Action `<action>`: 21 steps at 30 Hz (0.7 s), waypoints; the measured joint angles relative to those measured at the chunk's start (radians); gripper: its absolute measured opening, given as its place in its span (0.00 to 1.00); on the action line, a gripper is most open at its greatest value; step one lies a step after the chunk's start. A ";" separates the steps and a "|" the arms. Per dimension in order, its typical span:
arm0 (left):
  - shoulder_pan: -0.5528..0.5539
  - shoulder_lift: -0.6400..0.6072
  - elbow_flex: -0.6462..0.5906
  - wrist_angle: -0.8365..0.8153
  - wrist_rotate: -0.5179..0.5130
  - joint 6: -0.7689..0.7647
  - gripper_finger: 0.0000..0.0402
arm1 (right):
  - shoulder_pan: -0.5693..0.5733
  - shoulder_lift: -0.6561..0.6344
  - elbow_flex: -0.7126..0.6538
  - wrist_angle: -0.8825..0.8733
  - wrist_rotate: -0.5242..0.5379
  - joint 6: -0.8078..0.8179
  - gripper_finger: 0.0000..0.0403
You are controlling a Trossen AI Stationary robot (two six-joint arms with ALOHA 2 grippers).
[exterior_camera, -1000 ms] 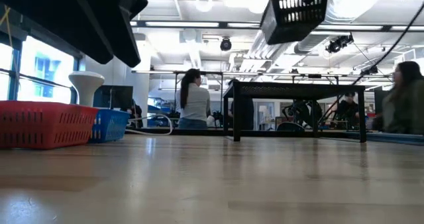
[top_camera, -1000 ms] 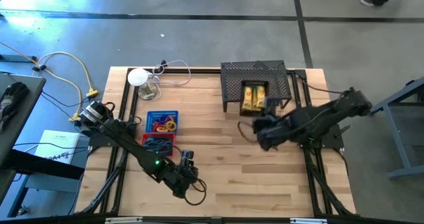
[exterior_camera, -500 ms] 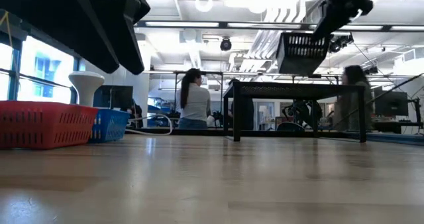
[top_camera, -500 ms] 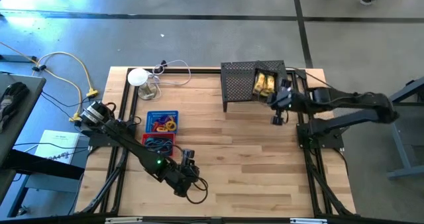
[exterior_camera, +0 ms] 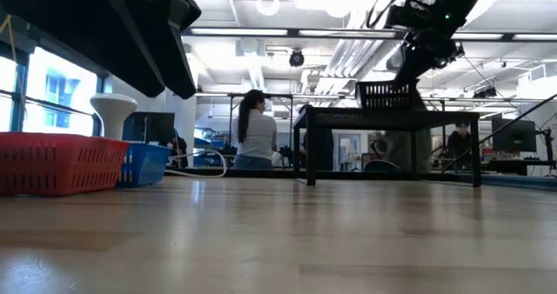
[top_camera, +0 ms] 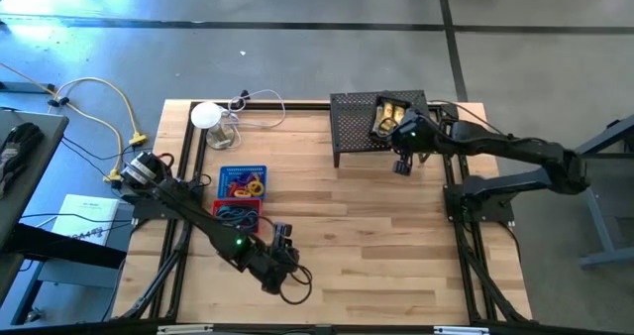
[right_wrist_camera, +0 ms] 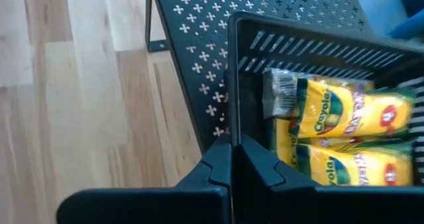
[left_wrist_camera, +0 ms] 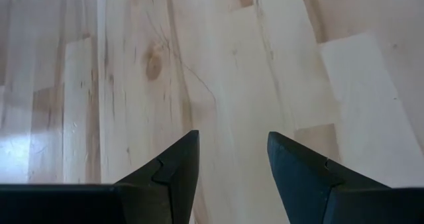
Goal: Pick & Place Office Desk Supplies
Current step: Put the black bin filled with crayon boxes on the shelf
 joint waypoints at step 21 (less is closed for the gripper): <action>0.094 0.000 -0.012 0.010 0.152 0.042 0.42 | 0.071 -0.016 -0.001 -0.053 0.105 0.235 0.01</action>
